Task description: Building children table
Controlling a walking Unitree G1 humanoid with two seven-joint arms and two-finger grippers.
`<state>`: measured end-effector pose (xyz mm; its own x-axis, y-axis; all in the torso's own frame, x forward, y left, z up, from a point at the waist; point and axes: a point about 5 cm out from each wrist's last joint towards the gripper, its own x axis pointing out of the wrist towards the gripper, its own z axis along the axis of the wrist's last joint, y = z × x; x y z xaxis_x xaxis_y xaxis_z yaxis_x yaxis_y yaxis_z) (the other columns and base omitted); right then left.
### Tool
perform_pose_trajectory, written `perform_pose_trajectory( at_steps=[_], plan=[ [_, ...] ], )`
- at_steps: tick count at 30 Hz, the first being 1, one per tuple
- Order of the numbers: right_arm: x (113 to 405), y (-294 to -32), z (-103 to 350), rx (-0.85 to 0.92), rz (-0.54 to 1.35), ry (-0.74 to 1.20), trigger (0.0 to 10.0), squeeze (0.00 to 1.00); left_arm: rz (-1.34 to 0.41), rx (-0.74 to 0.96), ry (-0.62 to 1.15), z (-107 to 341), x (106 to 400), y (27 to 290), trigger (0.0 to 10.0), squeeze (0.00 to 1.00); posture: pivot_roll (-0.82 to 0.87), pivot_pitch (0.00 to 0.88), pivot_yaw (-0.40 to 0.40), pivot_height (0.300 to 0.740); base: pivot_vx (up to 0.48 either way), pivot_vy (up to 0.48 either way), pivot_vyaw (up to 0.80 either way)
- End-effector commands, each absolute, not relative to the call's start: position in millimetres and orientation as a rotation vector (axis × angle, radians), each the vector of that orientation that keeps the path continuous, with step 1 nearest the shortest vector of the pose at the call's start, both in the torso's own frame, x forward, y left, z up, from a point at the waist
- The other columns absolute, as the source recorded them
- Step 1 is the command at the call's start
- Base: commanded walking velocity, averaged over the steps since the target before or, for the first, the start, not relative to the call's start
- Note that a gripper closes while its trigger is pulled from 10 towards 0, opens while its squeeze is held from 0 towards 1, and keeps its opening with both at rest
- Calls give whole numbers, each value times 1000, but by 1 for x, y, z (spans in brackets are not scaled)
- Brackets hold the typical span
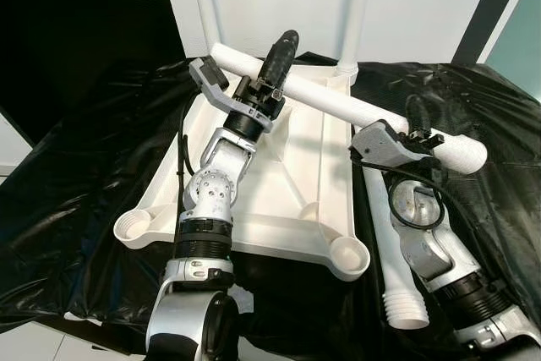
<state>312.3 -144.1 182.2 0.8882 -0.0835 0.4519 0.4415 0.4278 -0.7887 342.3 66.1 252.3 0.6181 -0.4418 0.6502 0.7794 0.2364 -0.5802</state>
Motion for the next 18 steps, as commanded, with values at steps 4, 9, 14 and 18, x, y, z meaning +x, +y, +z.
perform_pose_trajectory(
  at_steps=[4,9,14,18],
  plan=[
    [314,-127,181,-1014,-245,-401,4235,0,-971,-1081,-412,255,332,51,0,0,-51,0,32,740,0,0,0],
    [317,-118,178,-911,-162,-357,10000,0,-981,-1081,-415,254,332,53,0,0,-57,0,33,740,0,0,0],
    [317,-109,183,-697,-36,-236,10000,1000,-987,-1069,-420,255,332,52,0,0,-69,0,32,740,0,0,0],
    [309,-99,186,-631,170,-133,10000,0,-979,-1057,-425,255,332,52,0,0,-74,0,30,740,0,0,0]
  ],
)
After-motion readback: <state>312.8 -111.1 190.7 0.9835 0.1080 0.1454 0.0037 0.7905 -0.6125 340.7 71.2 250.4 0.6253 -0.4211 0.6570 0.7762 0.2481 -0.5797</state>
